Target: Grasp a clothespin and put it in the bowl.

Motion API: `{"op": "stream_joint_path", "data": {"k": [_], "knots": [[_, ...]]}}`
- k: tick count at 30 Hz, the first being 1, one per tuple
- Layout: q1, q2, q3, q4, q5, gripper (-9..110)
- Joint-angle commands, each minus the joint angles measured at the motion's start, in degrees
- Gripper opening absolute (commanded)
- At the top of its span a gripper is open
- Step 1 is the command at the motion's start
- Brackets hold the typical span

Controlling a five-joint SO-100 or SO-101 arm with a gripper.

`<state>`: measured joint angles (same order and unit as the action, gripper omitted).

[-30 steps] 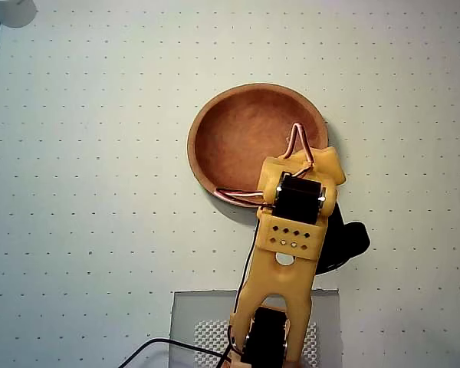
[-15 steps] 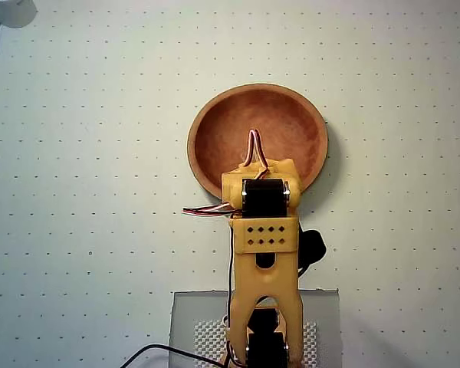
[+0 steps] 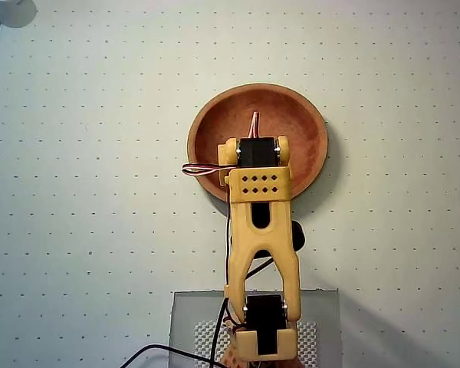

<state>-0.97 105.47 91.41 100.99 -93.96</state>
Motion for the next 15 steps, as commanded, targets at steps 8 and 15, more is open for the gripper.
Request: {"op": "stream_joint_path", "data": {"k": [8,15], "knots": [[5.5,-5.8,-12.4,-1.8,0.2,-3],[5.2,-10.7,-18.8,-1.8,0.2,-3]]}}
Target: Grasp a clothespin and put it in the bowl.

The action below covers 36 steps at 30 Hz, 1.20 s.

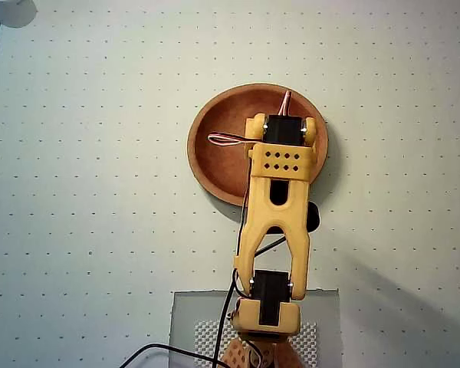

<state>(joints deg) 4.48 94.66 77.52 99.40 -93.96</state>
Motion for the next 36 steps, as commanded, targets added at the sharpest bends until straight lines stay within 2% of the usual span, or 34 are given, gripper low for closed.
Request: {"op": "stream_joint_path", "data": {"k": [1,16,36], "knots": [[-0.4,-0.7,-5.4,-0.2,0.2,-3],[-4.7,-15.3,-13.5,-0.2,1.0,-3],[-4.6,-30.0,-29.6,-0.2,0.9,-3]]}}
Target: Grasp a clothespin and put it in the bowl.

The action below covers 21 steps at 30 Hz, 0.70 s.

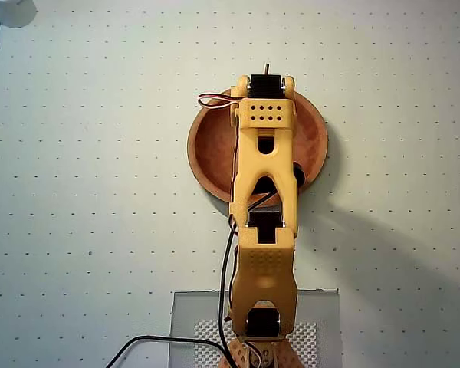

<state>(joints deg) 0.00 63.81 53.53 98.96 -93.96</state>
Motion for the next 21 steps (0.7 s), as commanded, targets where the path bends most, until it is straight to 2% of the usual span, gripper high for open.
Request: {"op": "stream_joint_path", "data": {"k": [1,21], "knots": [[-0.1,0.4,-6.5,0.3,0.9,-3],[-0.2,-13.1,-18.5,0.3,1.0,-3]]}}
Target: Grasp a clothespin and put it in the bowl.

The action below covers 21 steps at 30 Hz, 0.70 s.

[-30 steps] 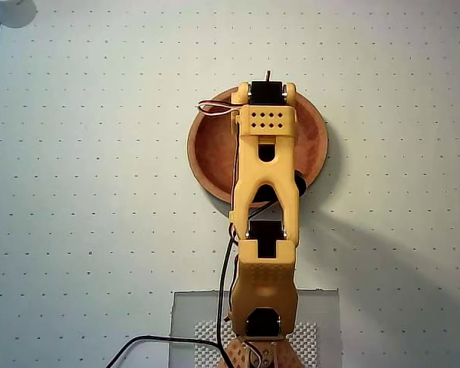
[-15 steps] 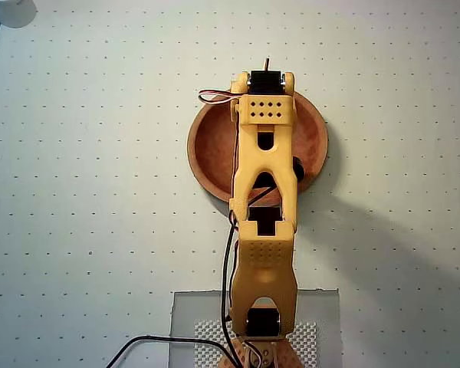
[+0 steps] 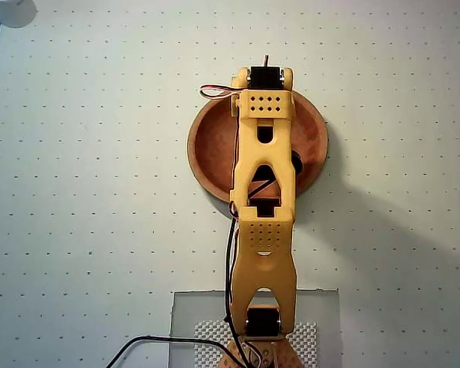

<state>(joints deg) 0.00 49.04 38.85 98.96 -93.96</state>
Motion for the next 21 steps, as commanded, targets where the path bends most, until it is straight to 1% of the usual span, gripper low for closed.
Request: {"op": "stream_joint_path", "data": {"k": [1,11,21], "knots": [[-0.2,0.9,-3.9,0.3,1.0,-3],[-0.1,-0.1,-3.3,0.3,0.4,-2],[-0.1,-0.1,-3.9,0.3,0.3,10]]}}
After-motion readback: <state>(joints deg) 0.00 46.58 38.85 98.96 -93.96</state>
